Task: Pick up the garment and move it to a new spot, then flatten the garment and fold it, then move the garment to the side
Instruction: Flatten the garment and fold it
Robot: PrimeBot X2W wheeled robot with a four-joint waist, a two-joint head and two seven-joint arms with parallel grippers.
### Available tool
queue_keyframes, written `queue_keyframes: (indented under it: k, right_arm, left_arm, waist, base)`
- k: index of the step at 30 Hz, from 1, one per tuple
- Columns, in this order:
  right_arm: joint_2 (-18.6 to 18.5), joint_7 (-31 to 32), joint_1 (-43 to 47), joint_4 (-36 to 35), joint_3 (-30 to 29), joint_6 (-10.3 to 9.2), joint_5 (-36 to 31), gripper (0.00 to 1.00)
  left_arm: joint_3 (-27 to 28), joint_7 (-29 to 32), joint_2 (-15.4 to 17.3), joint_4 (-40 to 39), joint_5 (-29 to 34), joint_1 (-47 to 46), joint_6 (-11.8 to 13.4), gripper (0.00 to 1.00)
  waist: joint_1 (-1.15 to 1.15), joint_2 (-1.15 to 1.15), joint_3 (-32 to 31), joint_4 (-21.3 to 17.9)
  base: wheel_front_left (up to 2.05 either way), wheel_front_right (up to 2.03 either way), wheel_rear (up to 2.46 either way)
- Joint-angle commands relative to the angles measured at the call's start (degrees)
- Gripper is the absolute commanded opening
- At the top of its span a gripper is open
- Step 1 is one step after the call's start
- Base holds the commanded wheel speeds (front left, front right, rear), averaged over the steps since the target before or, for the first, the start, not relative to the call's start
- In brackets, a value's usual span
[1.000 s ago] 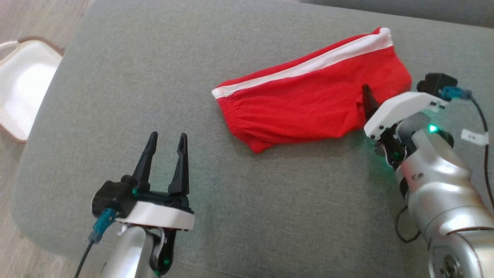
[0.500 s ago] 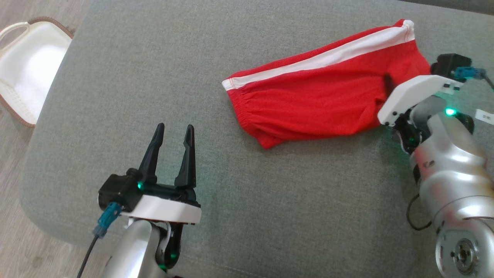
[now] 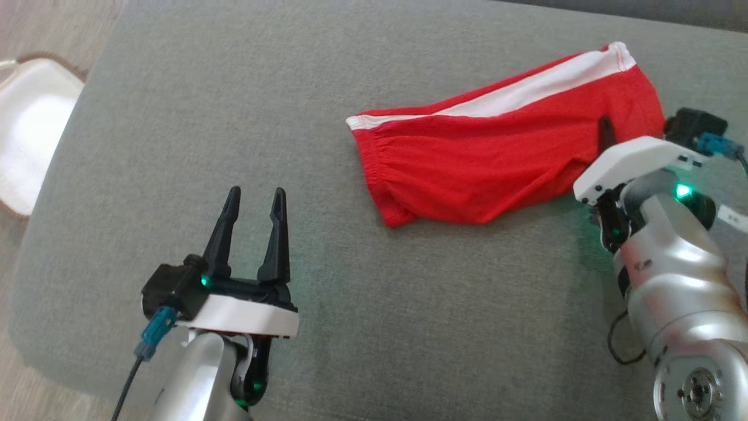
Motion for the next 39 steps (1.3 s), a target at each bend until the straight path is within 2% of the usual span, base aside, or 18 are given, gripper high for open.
queue_keyframes:
  k: [1, 10, 19, 26, 39]
  right_arm:
    - [1.1, -1.6, -0.3, -1.2, 0.5, 0.37, 0.4, 0.00]
    - [1.1, -6.7, 6.0, -2.2, -3.3, 0.37, 1.8, 0.00]
    - [1.1, -7.0, 13.5, -8.3, 1.9, 0.37, 9.5, 0.00]
    - [1.1, -7.0, 17.0, -11.9, 5.7, 0.37, 13.3, 0.00]
    - [1.1, -7.0, 18.2, -15.7, 6.5, 0.37, 14.5, 0.00]
  left_arm:
    - [2.1, -0.5, 0.4, -1.6, 0.1, -1.0, 0.2, 1.00]
    - [3.5, -0.5, 0.4, -2.9, 1.4, 0.9, -0.4, 1.00]
    - [3.3, -0.5, 0.4, -3.4, 2.6, 2.3, -1.2, 1.00]
    - [2.7, -0.5, 0.4, -3.1, 3.0, 2.6, -1.5, 1.00]
    - [2.7, -0.5, 0.4, -2.5, 3.5, 3.6, -1.8, 1.00]
  waist:
    - [0.00, 0.00, -1.0, -1.1]
    - [0.00, 0.00, -5.0, -6.9]
    - [0.00, 0.00, -7.7, -12.5]
    - [0.00, 0.00, -8.4, -13.6]
    - [0.00, 0.00, -8.7, -12.1]
  base:
    - [0.00, 0.00, 0.00]
    - [0.00, 0.00, 0.00]
    - [0.00, 0.00, 0.00]
    - [0.00, 0.00, 0.00]
    - [0.00, 0.00, 0.00]
